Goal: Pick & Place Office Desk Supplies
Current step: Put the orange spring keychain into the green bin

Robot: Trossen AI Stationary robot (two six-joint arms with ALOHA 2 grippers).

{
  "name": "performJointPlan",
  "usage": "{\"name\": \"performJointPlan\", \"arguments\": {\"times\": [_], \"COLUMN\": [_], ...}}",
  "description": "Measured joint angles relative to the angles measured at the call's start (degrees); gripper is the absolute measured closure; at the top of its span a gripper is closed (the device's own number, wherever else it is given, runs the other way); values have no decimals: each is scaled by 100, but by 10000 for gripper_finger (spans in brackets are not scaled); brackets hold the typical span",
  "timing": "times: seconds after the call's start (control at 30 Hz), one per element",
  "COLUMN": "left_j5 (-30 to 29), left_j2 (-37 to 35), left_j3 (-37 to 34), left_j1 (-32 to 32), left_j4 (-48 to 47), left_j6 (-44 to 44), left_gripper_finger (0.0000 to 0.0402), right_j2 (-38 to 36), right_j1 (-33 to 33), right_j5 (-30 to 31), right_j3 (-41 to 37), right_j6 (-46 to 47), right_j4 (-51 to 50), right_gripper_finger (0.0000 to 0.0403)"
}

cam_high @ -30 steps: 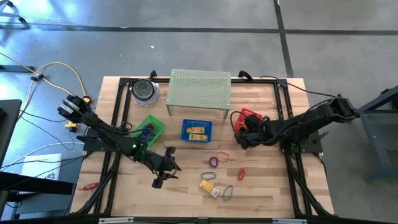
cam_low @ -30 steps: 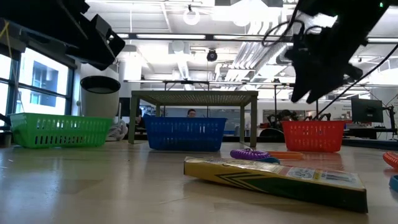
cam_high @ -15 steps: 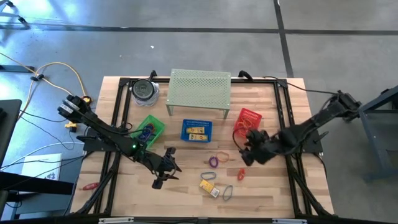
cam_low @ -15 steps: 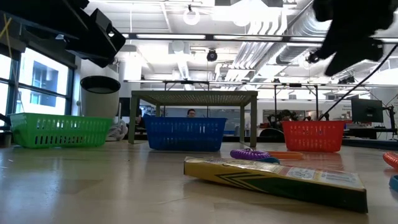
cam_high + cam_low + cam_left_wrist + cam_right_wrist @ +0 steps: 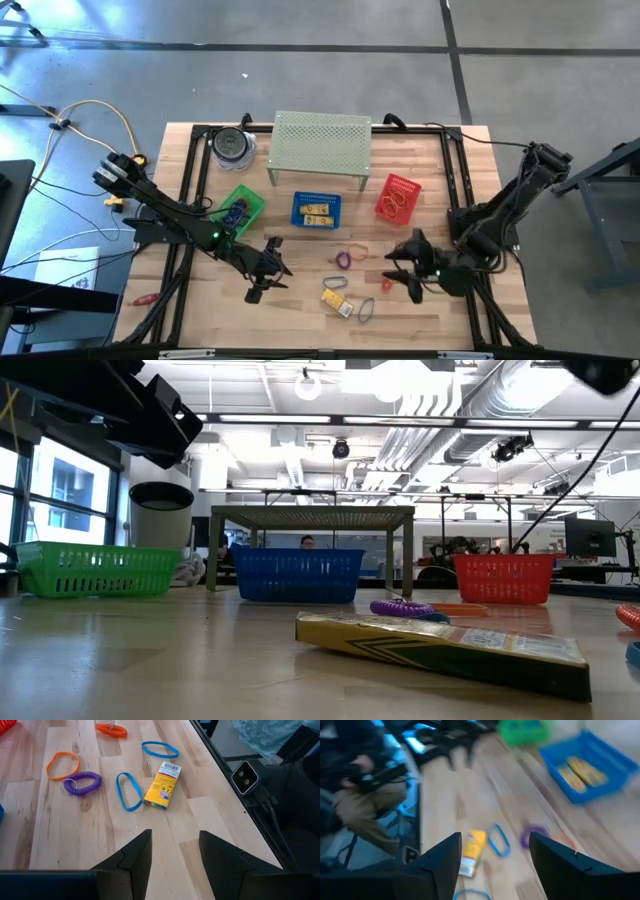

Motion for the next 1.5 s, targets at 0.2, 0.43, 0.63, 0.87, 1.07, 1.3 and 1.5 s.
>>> {"name": "performJointPlan", "arguments": {"times": [0.2,0.43,0.63,0.87,1.07,1.3,1.5], "left_j5": [0,0,0,0,0,0,0], "left_j2": [0,0,0,0,0,0,0], "left_j3": [0,0,0,0,0,0,0], "left_j1": [0,0,0,0,0,0,0], "left_j4": [0,0,1,0,1,2,0], "left_j6": [0,2,1,41,106,-37,-192], "left_gripper_finger": [244,244,244,244,244,244,244], "right_j2": [461,1427,1997,2027,2150,2802,3316], "right_j1": [170,-12,-229,-169,-174,-174,-76], "right_j5": [121,2,-16,-258,-440,-545,-1002], "right_j3": [2,2,0,634,1742,2710,2878], "right_j6": [-1668,-3294,-4622,-5458,-5396,-5356,-5355], "right_j4": [1159,1392,2087,1984,421,-1470,-1534], "right_gripper_finger": [182,182,182,182,182,182,182]}}
